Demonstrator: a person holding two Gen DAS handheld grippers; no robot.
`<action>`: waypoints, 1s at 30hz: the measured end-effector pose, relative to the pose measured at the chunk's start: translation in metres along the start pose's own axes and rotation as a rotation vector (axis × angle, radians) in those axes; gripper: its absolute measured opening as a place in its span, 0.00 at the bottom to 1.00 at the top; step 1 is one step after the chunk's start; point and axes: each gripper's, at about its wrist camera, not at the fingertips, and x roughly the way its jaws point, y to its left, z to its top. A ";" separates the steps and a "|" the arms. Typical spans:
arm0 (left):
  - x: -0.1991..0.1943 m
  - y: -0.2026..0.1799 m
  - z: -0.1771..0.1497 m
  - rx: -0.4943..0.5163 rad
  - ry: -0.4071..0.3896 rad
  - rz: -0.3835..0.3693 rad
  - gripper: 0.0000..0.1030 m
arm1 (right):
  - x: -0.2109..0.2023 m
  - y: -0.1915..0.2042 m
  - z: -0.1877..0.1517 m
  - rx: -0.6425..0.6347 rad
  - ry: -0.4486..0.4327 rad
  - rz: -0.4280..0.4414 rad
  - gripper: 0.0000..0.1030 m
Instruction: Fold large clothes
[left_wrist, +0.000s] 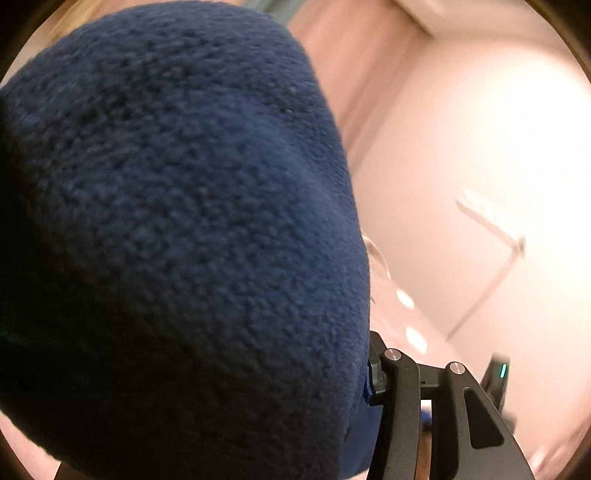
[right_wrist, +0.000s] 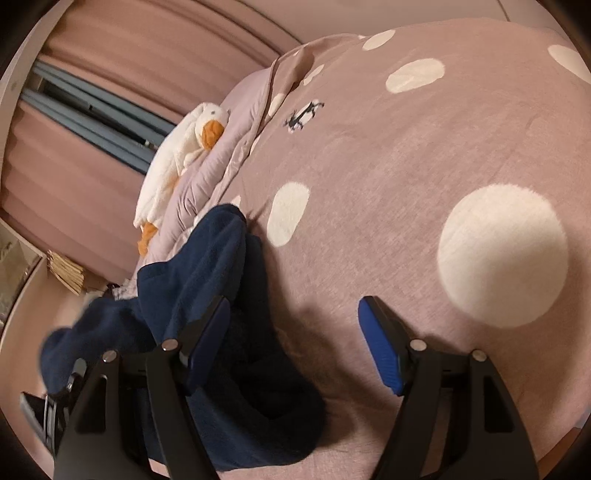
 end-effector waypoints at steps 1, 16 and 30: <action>0.002 -0.014 -0.002 0.059 0.011 -0.023 0.50 | -0.003 -0.002 0.002 0.006 -0.010 0.003 0.72; 0.057 -0.059 -0.041 0.066 0.200 -0.179 0.99 | -0.032 -0.011 0.010 -0.041 -0.119 -0.085 0.72; -0.035 -0.003 0.000 -0.331 0.193 -0.222 0.99 | -0.032 -0.016 0.010 -0.039 -0.104 -0.082 0.75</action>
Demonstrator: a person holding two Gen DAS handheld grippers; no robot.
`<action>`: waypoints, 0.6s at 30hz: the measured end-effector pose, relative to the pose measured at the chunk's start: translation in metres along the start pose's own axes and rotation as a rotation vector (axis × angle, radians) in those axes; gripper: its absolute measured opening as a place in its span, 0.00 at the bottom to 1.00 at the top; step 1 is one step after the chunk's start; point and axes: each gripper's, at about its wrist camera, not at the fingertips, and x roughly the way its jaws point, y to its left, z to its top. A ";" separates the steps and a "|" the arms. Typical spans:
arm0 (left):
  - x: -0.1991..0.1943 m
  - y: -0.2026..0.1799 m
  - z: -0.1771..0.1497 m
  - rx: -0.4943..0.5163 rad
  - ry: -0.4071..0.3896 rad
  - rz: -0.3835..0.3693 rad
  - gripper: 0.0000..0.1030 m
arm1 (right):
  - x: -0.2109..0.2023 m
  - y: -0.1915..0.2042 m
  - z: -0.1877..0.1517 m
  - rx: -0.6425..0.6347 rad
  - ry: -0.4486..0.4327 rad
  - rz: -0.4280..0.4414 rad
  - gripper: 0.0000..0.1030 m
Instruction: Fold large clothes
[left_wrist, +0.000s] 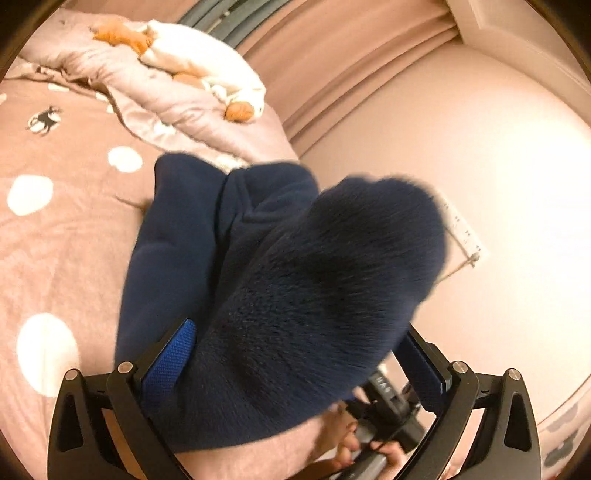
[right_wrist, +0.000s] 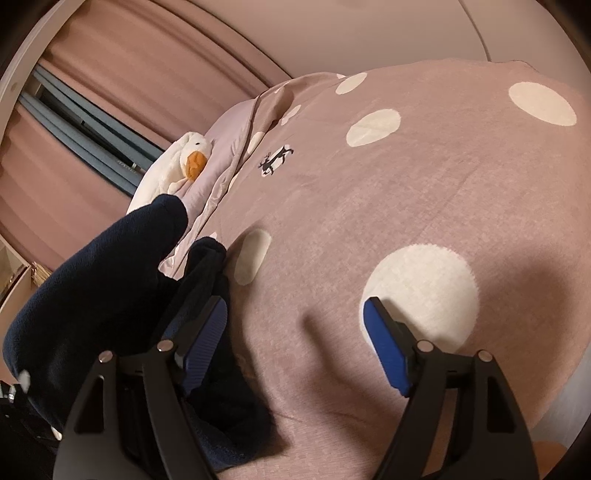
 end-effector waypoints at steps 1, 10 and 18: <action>0.015 -0.009 0.004 -0.010 -0.021 -0.010 0.99 | 0.002 0.002 -0.001 -0.007 0.004 -0.001 0.75; -0.017 0.020 0.033 -0.054 -0.151 0.017 0.99 | 0.008 0.010 -0.002 -0.029 0.003 -0.008 0.75; 0.008 0.102 0.052 -0.118 -0.236 0.366 0.99 | -0.006 0.011 0.004 -0.034 -0.058 0.023 0.76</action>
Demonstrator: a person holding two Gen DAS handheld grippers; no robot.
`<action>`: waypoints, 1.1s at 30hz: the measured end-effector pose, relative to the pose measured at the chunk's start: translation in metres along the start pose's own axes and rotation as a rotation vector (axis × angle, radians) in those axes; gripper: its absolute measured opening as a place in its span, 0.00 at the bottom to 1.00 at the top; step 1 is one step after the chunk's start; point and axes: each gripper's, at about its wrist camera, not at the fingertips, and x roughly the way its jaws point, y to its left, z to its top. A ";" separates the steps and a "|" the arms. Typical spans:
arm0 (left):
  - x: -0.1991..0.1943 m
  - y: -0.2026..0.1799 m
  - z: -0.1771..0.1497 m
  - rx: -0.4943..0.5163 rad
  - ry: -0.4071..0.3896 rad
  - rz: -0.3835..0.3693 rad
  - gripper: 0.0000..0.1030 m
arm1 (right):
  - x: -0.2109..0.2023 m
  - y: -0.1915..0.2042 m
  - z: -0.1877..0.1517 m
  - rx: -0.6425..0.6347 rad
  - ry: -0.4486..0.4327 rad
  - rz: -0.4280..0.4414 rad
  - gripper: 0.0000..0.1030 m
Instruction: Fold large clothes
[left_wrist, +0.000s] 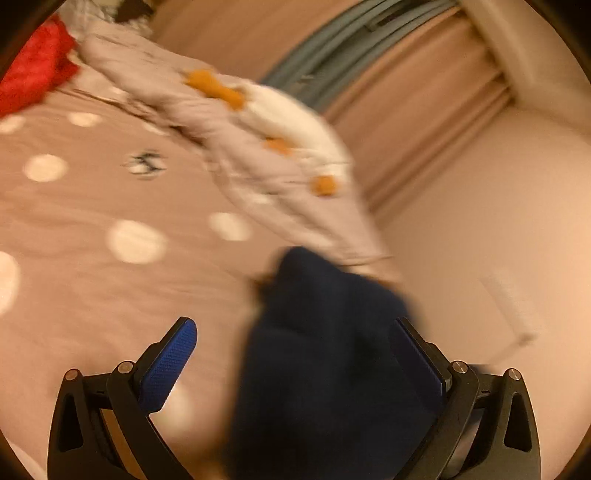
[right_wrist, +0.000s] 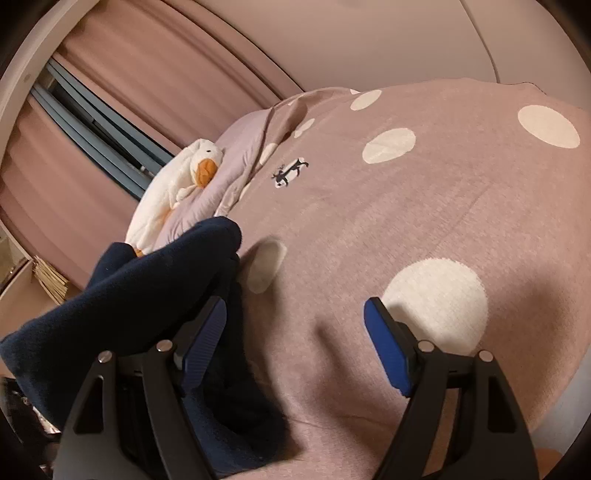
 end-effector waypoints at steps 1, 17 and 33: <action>0.009 0.003 -0.003 0.012 0.023 0.032 0.99 | 0.000 0.001 0.001 0.001 0.004 0.014 0.76; 0.072 -0.017 -0.053 0.125 0.240 -0.018 0.99 | -0.043 0.074 0.018 -0.135 -0.073 0.133 0.80; 0.082 -0.014 -0.053 0.143 0.264 -0.029 0.99 | 0.003 0.123 -0.012 -0.346 -0.004 0.070 0.66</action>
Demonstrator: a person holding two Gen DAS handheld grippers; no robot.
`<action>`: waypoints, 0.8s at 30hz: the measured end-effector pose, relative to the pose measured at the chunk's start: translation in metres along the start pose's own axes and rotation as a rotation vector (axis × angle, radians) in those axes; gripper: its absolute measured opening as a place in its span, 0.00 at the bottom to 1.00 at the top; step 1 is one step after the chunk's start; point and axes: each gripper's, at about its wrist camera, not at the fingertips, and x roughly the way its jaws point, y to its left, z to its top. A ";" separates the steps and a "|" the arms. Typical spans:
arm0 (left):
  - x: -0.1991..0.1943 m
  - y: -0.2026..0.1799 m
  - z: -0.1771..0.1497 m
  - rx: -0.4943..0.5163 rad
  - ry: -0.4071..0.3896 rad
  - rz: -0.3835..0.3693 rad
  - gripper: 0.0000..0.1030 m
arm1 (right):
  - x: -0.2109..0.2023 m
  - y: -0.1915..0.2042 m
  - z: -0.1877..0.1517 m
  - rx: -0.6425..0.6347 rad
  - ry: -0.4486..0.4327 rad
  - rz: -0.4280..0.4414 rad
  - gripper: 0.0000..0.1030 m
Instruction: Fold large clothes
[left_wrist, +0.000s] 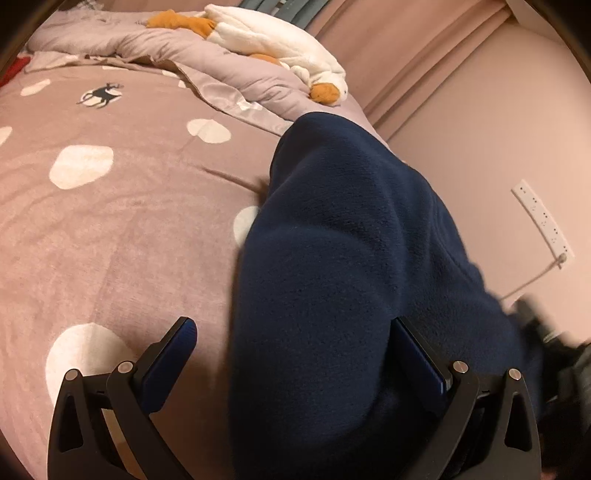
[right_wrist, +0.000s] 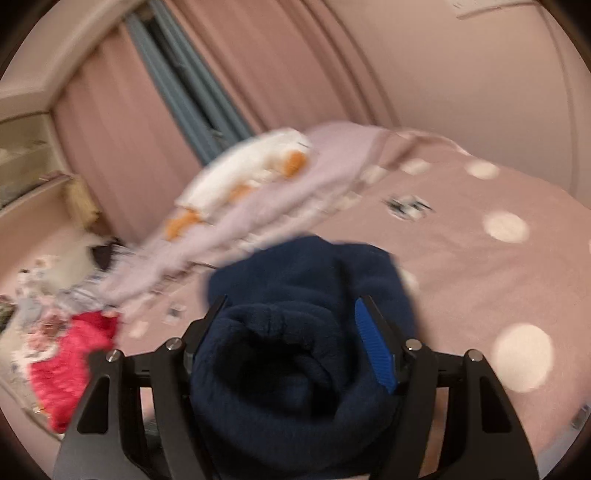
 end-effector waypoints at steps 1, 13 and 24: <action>0.000 -0.001 0.000 0.004 -0.002 0.001 0.99 | 0.002 -0.007 -0.003 0.015 0.013 0.003 0.66; 0.007 -0.003 -0.012 0.047 -0.030 -0.027 1.00 | 0.008 -0.060 -0.028 0.074 0.059 -0.062 0.69; 0.013 -0.011 -0.018 0.035 0.002 -0.063 1.00 | 0.019 -0.100 -0.043 0.204 0.116 0.051 0.79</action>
